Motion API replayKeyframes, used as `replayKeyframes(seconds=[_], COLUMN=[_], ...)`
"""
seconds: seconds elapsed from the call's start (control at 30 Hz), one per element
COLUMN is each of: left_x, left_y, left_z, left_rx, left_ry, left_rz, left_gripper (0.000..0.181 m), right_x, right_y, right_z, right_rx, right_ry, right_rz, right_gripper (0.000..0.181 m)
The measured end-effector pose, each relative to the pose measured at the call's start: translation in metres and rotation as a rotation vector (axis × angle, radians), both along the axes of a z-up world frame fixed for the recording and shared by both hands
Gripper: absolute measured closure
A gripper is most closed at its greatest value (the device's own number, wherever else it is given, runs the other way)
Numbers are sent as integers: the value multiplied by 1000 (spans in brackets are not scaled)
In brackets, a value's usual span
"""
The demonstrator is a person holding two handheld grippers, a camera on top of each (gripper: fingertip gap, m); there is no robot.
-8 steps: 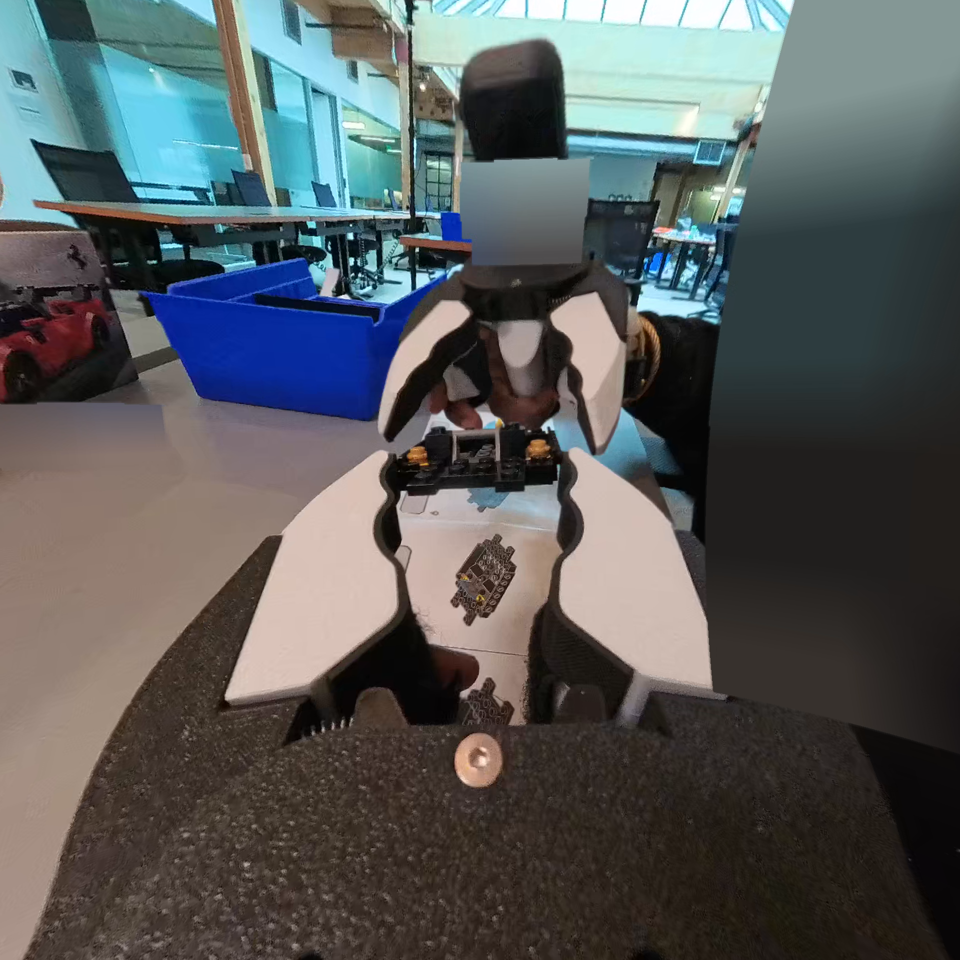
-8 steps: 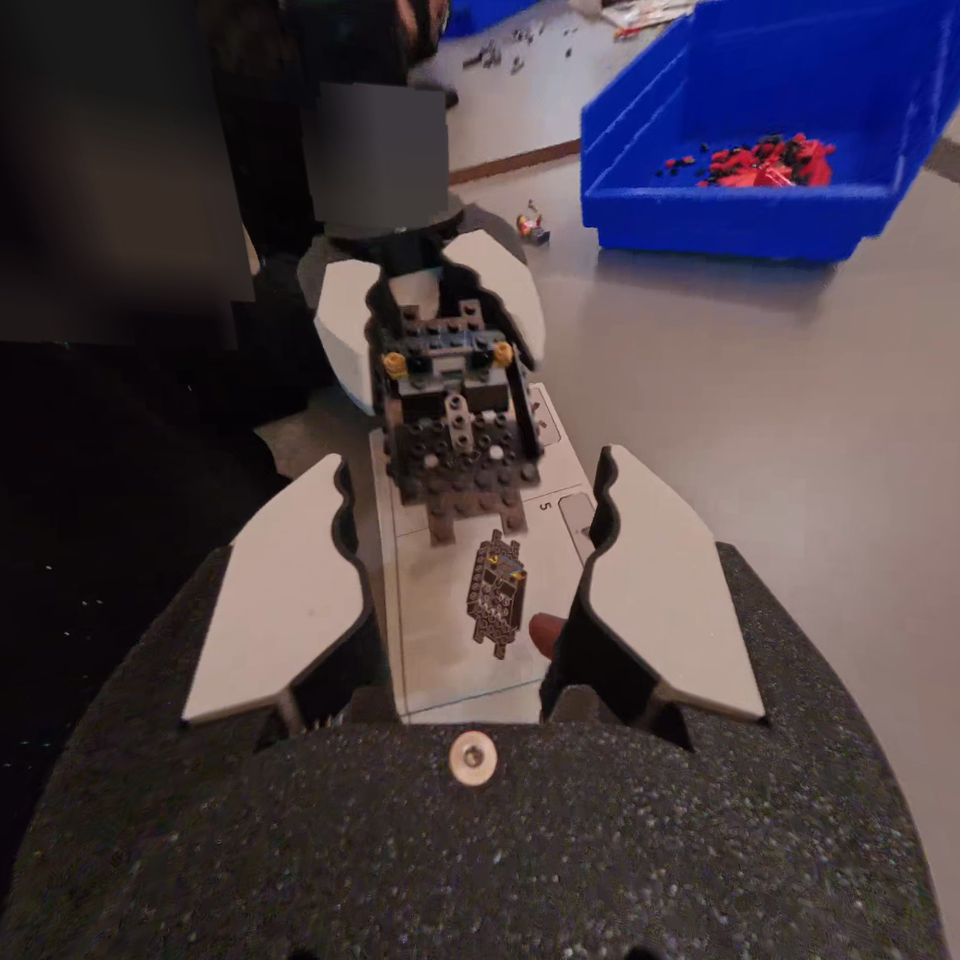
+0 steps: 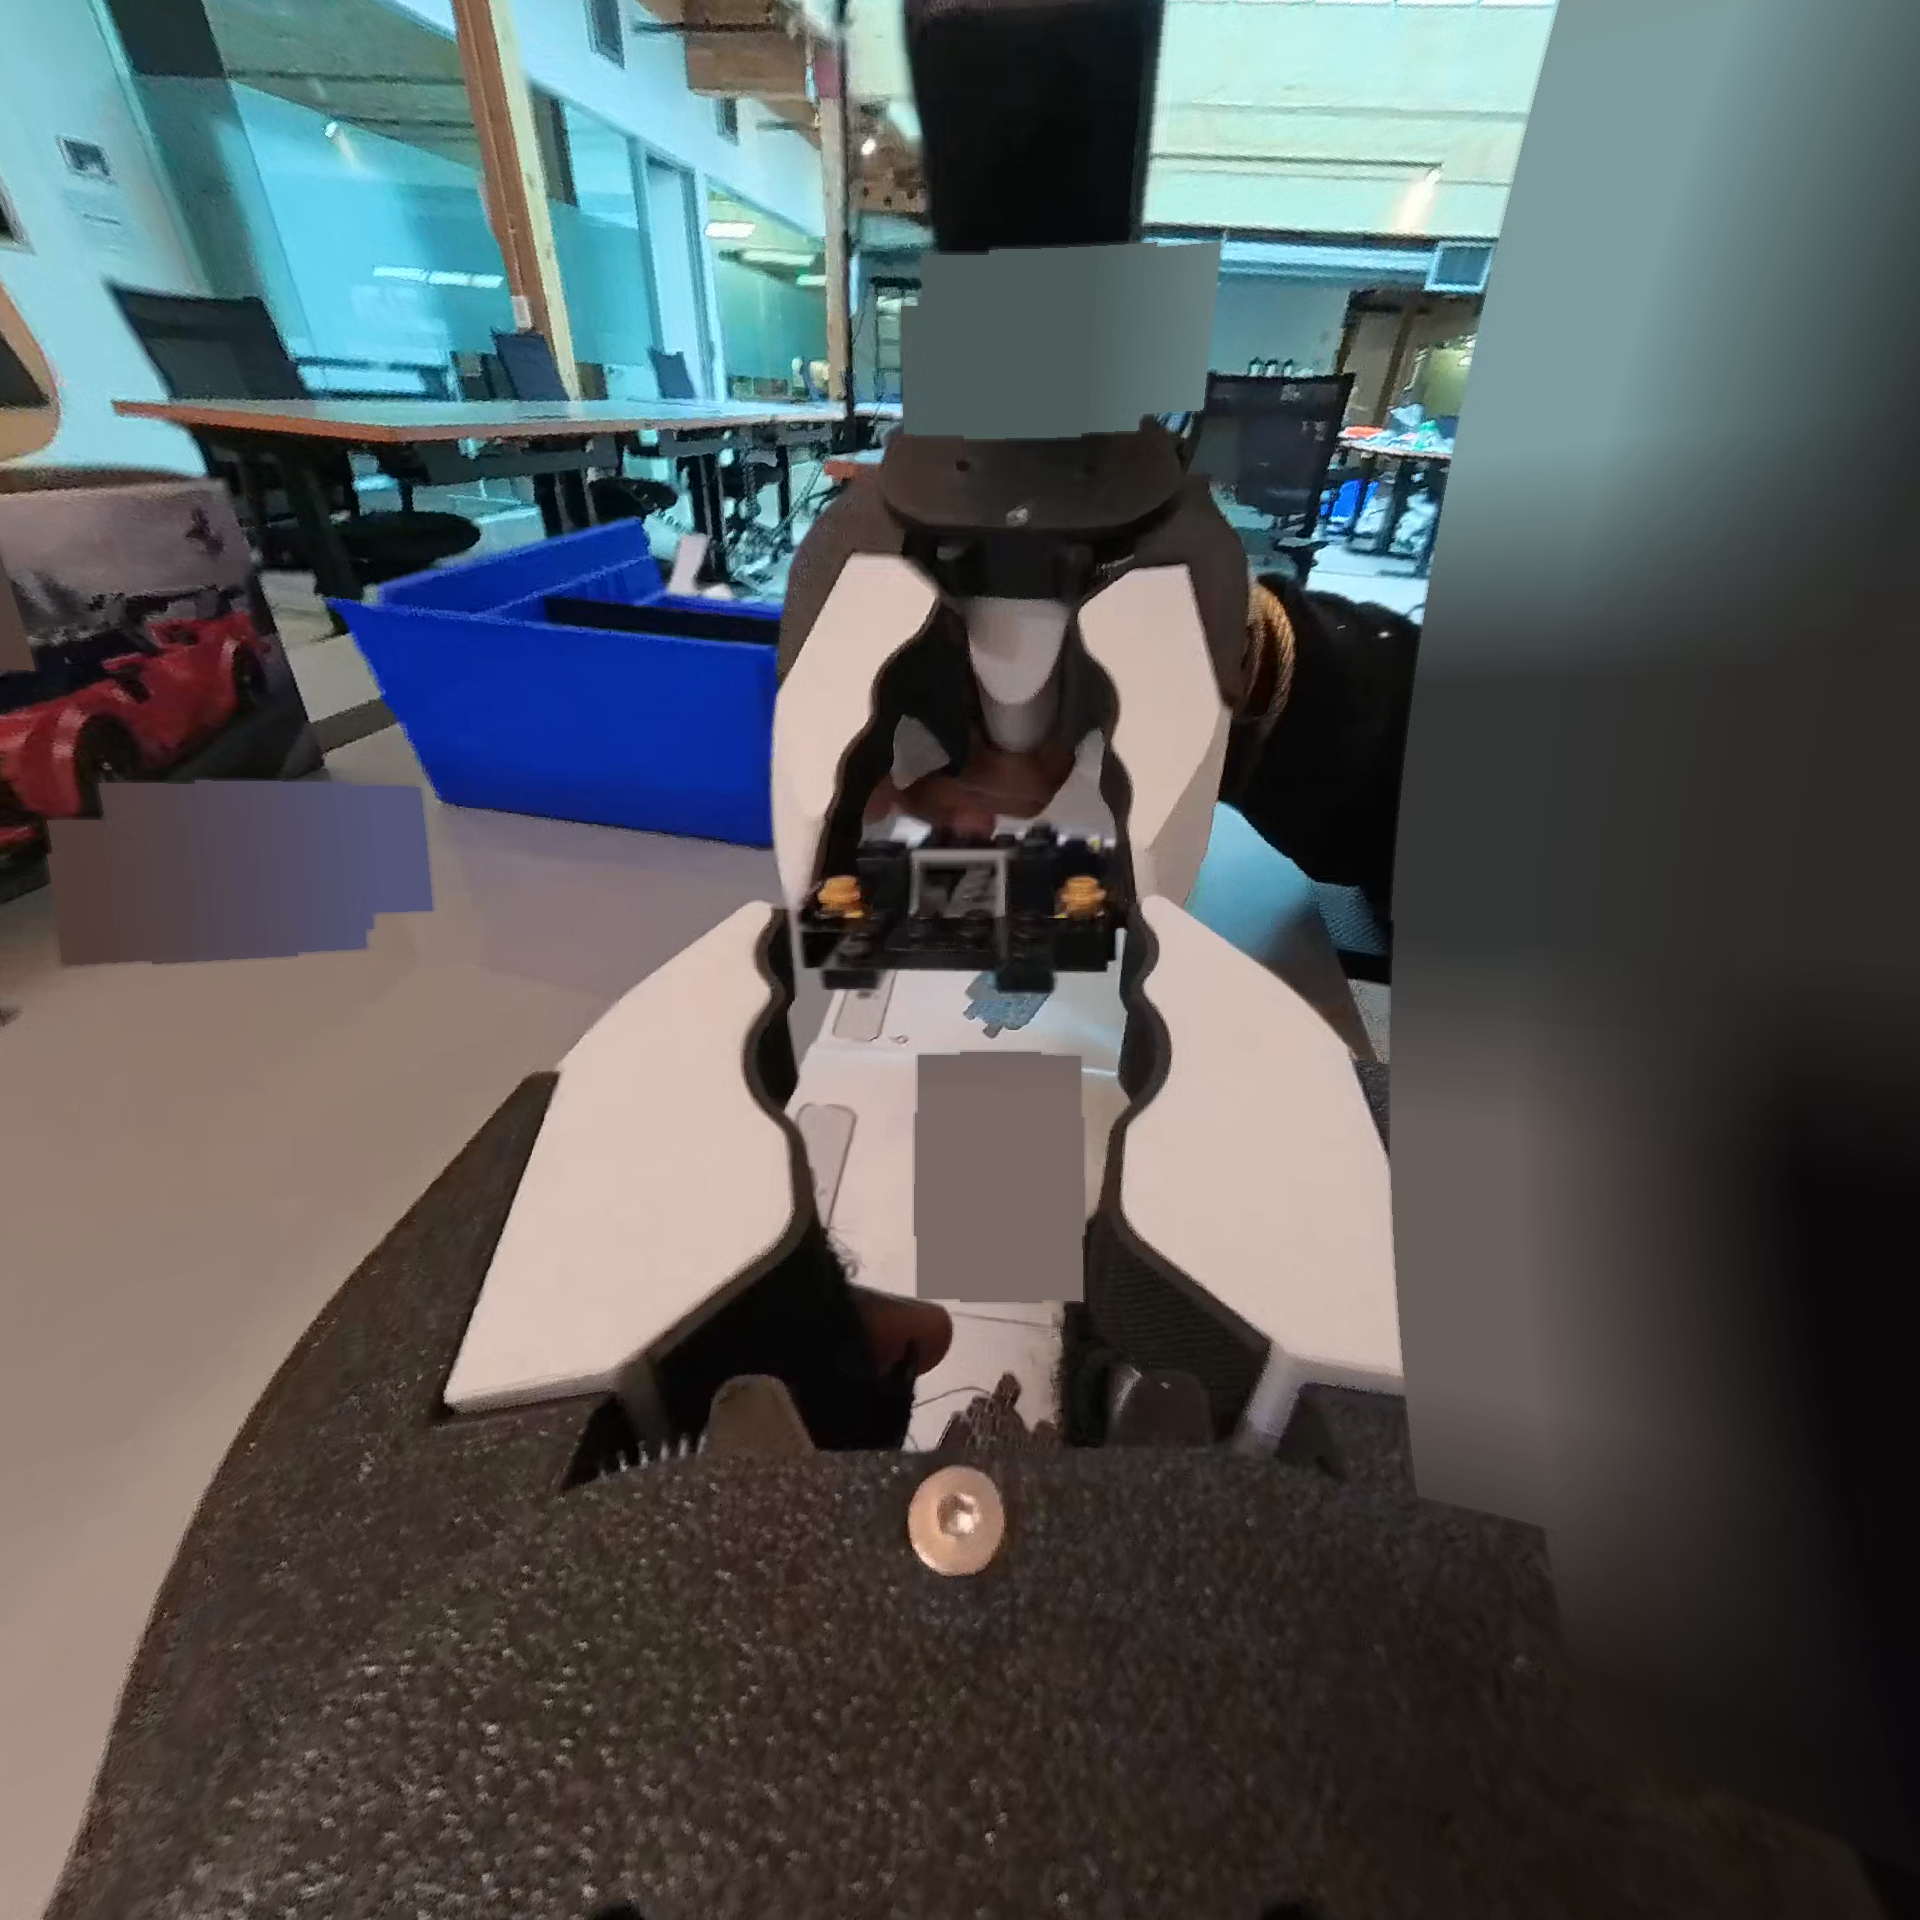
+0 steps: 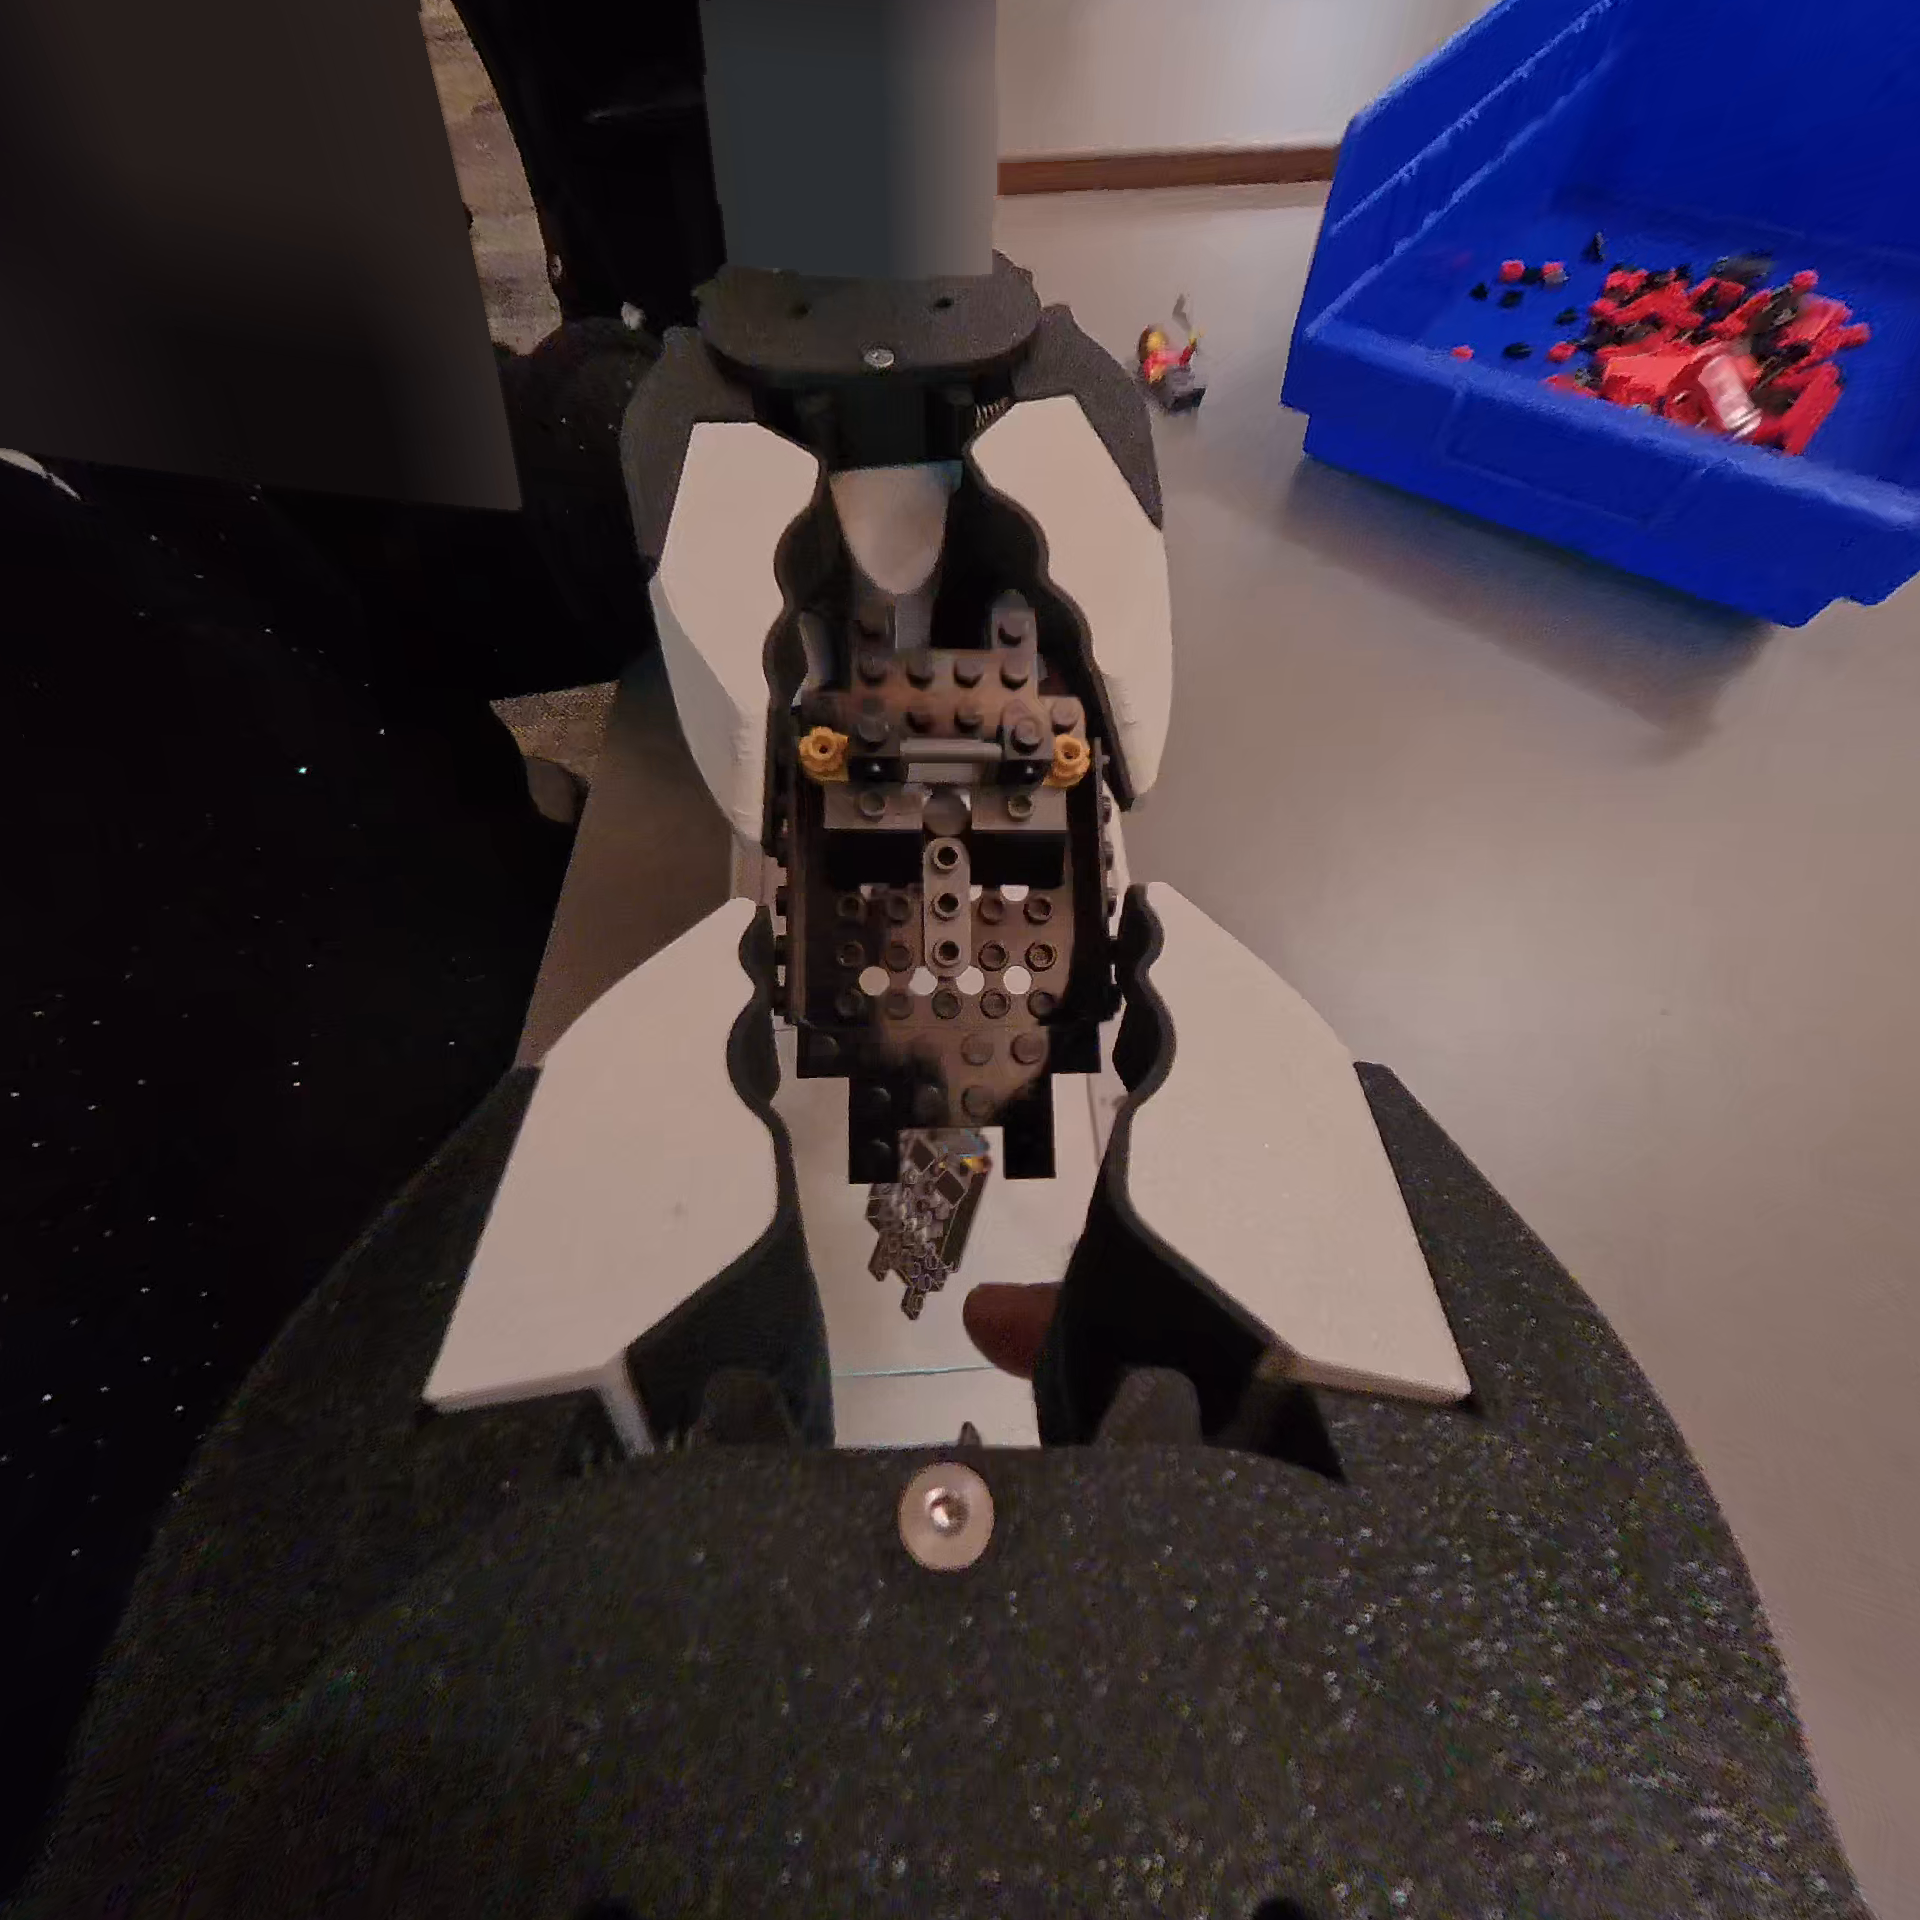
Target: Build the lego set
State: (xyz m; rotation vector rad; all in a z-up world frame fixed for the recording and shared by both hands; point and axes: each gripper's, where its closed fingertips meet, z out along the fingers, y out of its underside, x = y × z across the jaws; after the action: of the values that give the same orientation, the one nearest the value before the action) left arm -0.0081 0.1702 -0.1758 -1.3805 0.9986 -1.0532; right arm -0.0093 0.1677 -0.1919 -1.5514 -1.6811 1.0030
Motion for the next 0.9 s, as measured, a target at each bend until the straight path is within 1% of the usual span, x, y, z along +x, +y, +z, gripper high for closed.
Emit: replayKeyframes(seconds=[0.03,0.07,0.13,0.23,0.3,0.37,0.47,0.57,0.7,0.83,0.9], left_x=[-6,-14,-37,-74,-89,-95,-91,-81,-69,-59,-51], left_y=[6,13,21,25,19,13,5,-7,-16,-21,-24], left_z=[1,3,2,-12,-28,-39,-42,-45,-53,-72,-81], left_rx=[-21,-40,-76,-115,-163,-193,-199,-159,-117,-98,-83], left_ry=[9,13,58,158,222,258,275,308,375,492,542], left_rz=[37,74,134,211,195,157,96,28,-16,-32,-48], left_gripper=[112,103,101,119,127,129,128,128,128,133,134], right_x=[3,8,24,54,69,73,64,40,10,1,-5], right_y=[4,11,27,39,37,24,6,-12,-6,2,-9], right_z=[4,7,9,2,-13,-32,-56,-64,-73,-92,-99], right_rx=[13,26,51,61,50,20,2,-22,-3,65,32], right_ry=[15,19,10,-30,-85,-129,-177,-165,-199,-257,-266], right_rz=[-8,-34,-110,-192,-220,-199,-186,-178,-368,-578,-591], right_gripper=[118,118,118,118,119,119,119,118,118,118,118])
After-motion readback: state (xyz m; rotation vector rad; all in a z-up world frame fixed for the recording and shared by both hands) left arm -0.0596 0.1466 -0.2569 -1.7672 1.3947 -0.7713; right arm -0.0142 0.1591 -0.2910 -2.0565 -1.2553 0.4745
